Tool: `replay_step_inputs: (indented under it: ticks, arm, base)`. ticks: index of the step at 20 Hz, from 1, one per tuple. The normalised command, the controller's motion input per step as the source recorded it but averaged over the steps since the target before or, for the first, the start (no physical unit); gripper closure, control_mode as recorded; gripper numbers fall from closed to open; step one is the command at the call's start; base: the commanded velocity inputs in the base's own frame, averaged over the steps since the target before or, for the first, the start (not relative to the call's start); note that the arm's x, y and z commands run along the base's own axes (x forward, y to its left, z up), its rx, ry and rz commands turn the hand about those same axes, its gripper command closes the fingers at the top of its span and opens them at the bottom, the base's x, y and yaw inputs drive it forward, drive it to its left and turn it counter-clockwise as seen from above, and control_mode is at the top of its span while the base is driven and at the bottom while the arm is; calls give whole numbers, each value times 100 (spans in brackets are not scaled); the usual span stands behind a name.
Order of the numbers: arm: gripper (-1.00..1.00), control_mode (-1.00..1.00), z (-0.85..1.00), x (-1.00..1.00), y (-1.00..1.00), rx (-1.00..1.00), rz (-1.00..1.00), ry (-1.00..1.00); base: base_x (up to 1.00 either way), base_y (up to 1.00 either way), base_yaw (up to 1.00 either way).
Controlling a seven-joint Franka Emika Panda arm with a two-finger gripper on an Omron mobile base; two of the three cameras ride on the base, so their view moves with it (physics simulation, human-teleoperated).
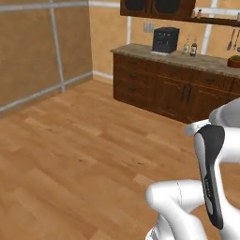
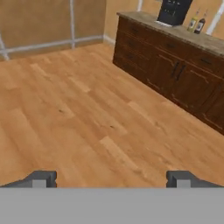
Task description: Gather all objects into one cabinet and sort the glasses and bowls to opposite sides.
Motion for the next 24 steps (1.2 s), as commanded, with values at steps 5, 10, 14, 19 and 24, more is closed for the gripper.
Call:
replay_step_inputs:
  ticks: [5, 10, 14, 19, 24]
  arm:
    - [-100, 100, 0, 0, 0, 0, 0, 0]
    - [-100, 100, 0, 0, 0, 0, 0, 0]
    - [-100, 100, 0, 0, 0, 0, 0, 0]
    - [-100, 100, 0, 0, 0, 0, 0, 0]
    - [-100, 100, 0, 0, 0, 0, 0, 0]
  base:
    - [16, 0, -69]
    - [33, 7, -47]
    - [72, 8, -15]
    - [99, 0, -1]
    - [69, 4, -1]
